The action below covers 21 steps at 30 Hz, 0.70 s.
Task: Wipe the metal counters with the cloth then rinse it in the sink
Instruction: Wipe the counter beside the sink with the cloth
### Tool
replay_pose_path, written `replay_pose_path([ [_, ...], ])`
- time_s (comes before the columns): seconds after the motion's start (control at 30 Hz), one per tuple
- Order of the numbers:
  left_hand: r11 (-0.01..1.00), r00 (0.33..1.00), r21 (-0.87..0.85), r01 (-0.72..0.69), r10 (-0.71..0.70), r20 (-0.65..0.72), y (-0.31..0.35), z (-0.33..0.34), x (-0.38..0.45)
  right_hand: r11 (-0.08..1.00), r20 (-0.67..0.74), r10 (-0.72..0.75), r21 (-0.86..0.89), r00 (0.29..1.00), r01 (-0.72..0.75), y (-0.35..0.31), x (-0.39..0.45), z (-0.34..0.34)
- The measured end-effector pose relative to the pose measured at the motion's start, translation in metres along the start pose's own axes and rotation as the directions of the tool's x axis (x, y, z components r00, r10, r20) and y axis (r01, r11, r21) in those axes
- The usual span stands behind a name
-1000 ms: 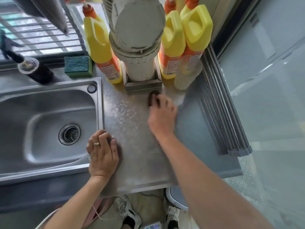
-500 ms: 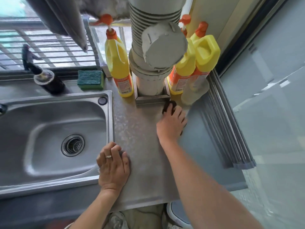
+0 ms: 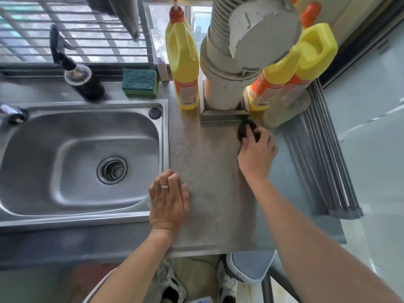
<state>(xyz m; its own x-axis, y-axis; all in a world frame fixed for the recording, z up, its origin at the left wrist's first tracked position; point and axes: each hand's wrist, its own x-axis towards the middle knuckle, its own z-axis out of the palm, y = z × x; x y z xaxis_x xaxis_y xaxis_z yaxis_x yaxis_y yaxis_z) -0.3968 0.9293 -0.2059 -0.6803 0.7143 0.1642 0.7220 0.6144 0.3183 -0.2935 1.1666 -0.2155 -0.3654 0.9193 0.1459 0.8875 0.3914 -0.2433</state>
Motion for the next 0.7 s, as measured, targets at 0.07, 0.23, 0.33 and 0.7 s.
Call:
replay_pose_path([
  [0.07,1.000,1.000,-0.012,-0.003,0.004,0.013,-0.001,-0.001,0.000,0.999,0.005,-0.026,0.034,1.000,0.025,-0.031,-0.026,0.001],
  [0.23,0.992,0.999,-0.122,0.042,-0.039,0.026,0.000,-0.008,0.001,0.882,0.137,-0.461,0.182,0.877,0.435,-0.095,-0.117,0.003],
  [0.33,0.985,0.999,-0.171,0.031,-0.026,0.034,-0.002,-0.010,0.001,0.800,0.178,-0.596,0.214,0.783,0.561,-0.077,-0.139,-0.009],
  [0.7,1.000,0.997,-0.028,-0.001,0.003,0.077,-0.002,-0.019,-0.044,0.960,0.153,-0.265,-0.054,0.952,0.276,0.146,-0.108,-0.055],
])
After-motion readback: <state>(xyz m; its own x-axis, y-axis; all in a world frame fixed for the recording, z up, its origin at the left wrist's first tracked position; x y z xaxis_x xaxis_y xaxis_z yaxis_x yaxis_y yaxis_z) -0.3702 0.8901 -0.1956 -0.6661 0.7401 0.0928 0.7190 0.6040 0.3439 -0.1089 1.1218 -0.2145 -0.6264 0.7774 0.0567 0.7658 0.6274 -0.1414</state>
